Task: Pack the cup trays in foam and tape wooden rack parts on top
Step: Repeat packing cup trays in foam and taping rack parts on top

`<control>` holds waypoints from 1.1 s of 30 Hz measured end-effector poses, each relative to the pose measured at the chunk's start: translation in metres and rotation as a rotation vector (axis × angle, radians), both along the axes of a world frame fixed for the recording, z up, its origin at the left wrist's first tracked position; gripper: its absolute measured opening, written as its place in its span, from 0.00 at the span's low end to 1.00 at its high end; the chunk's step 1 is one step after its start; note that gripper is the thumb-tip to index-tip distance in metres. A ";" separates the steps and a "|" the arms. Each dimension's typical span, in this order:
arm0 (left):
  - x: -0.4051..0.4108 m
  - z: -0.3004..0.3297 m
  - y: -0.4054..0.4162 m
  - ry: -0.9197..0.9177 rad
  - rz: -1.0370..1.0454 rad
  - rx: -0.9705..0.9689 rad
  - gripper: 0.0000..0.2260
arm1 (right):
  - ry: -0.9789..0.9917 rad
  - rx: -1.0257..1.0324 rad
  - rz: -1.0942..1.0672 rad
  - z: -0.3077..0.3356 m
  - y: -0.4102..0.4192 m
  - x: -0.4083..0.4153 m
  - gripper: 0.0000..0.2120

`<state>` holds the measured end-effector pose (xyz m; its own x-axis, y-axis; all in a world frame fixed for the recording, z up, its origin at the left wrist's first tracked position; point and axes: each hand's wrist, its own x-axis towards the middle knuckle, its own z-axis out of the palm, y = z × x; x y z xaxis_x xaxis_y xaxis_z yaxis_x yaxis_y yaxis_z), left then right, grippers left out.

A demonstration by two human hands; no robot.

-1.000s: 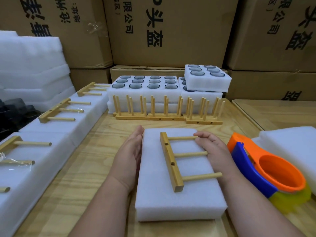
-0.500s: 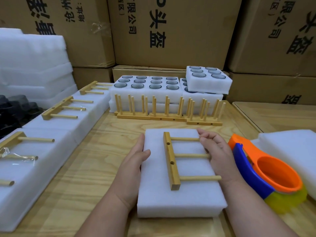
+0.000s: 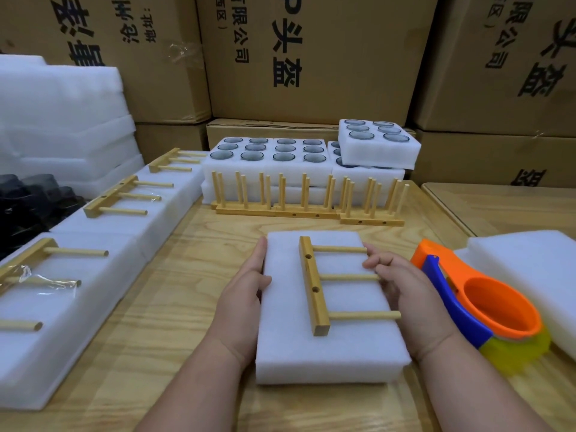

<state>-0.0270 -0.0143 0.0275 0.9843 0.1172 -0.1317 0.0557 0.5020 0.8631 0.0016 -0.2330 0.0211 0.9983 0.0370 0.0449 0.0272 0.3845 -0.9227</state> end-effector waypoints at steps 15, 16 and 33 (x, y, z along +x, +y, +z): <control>-0.009 -0.003 0.007 -0.351 -0.139 0.434 0.25 | -0.055 0.035 0.075 -0.004 0.000 -0.002 0.06; -0.008 -0.003 0.007 -0.352 -0.143 0.441 0.25 | -0.064 0.009 0.090 -0.006 -0.001 -0.001 0.06; -0.003 -0.005 0.008 -0.367 -0.155 0.510 0.25 | -0.063 -0.089 0.054 -0.006 -0.002 -0.003 0.08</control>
